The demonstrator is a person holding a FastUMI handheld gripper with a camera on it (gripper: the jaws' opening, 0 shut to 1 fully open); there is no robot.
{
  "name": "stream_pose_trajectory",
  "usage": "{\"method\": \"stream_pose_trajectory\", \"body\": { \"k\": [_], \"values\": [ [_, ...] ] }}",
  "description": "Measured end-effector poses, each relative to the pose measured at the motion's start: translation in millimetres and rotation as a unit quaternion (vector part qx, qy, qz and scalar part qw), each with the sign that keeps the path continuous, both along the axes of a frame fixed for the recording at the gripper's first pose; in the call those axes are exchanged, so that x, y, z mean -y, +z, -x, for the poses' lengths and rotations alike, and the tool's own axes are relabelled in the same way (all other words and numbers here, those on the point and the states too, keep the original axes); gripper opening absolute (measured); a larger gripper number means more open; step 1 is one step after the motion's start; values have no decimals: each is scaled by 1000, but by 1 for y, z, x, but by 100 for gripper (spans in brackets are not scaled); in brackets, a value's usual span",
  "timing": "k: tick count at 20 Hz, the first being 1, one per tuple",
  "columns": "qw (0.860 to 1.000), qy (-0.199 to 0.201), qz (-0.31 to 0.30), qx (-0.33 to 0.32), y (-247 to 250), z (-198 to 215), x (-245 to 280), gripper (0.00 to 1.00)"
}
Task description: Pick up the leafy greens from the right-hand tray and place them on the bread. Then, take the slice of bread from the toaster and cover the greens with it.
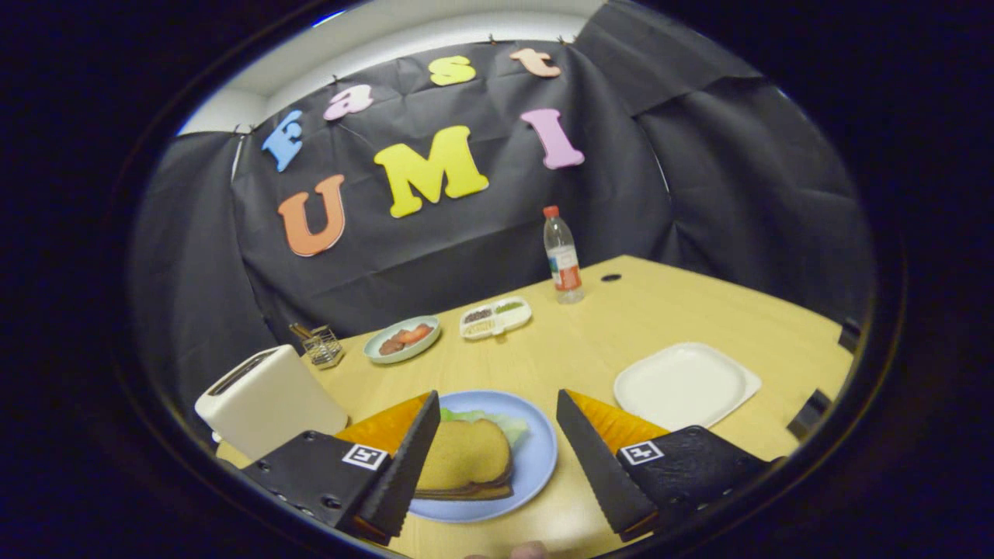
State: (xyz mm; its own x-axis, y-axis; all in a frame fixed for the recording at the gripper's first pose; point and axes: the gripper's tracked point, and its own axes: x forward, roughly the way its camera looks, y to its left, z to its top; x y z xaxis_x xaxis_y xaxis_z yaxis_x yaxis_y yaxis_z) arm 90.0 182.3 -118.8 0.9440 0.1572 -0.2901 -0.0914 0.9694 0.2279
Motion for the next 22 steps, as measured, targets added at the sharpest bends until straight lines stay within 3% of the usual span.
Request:
{"method": "stream_pose_trajectory", "body": {
  "k": [8, 15, 22],
  "values": [
    [988, 9, 85, 130, 106, 56, 46, 95],
    [982, -6, 99, 160, 115, 102, 79, 96],
    [983, 15, 95, 157, 116, 117, 65, 96]
  ]
}}
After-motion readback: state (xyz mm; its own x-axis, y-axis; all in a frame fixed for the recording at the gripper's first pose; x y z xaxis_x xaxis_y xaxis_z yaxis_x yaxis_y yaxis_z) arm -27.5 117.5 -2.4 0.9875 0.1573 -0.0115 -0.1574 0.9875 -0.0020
